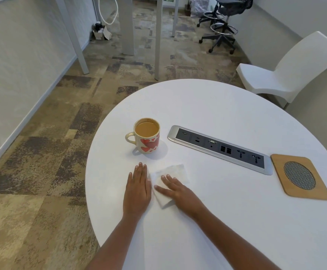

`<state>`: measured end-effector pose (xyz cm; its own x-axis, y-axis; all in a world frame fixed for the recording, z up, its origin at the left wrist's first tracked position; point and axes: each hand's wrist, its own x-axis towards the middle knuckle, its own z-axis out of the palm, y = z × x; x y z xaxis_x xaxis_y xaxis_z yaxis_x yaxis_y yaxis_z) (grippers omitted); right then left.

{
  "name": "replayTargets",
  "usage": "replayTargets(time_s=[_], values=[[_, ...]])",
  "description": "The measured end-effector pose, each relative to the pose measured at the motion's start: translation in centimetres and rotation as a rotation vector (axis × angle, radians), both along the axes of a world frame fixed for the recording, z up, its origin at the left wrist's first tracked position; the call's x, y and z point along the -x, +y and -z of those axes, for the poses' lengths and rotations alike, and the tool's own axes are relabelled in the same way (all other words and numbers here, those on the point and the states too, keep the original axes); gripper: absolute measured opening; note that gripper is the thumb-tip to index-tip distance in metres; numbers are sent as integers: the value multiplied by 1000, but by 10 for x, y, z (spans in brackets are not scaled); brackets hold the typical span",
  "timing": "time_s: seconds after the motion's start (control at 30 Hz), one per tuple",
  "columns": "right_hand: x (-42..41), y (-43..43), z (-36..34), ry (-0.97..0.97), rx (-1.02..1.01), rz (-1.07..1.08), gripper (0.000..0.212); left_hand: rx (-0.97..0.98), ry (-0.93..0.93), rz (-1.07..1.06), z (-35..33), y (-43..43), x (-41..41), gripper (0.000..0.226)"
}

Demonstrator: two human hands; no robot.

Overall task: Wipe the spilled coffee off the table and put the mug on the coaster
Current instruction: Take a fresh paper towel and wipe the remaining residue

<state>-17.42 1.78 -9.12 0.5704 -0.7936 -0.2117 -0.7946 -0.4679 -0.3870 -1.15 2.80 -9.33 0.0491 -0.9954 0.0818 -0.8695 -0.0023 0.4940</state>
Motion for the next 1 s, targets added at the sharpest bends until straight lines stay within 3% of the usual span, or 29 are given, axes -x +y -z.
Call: replayTargets(time_s=[0.1,0.2,0.4,0.63,0.87,1.0], values=[[28,0,-8,32,-31,-13,50,-22,-74,4,-7,5,1,43],[61,4,-12,33,-30,75,50,-86,-155,20,-9,11,1,57],[112,35,-13,-23,-8,513,65,-104,-215,-67,-13,19,8,54],[65,59,-1,-87,28,959,75,-128,-242,-62,-12,38,12,54],[-6,61,-3,-99,-65,902,72,-109,-205,-48,-8,50,12,54],[-48,60,-6,-147,-118,830,60,-27,-83,-45,2,55,9,59]])
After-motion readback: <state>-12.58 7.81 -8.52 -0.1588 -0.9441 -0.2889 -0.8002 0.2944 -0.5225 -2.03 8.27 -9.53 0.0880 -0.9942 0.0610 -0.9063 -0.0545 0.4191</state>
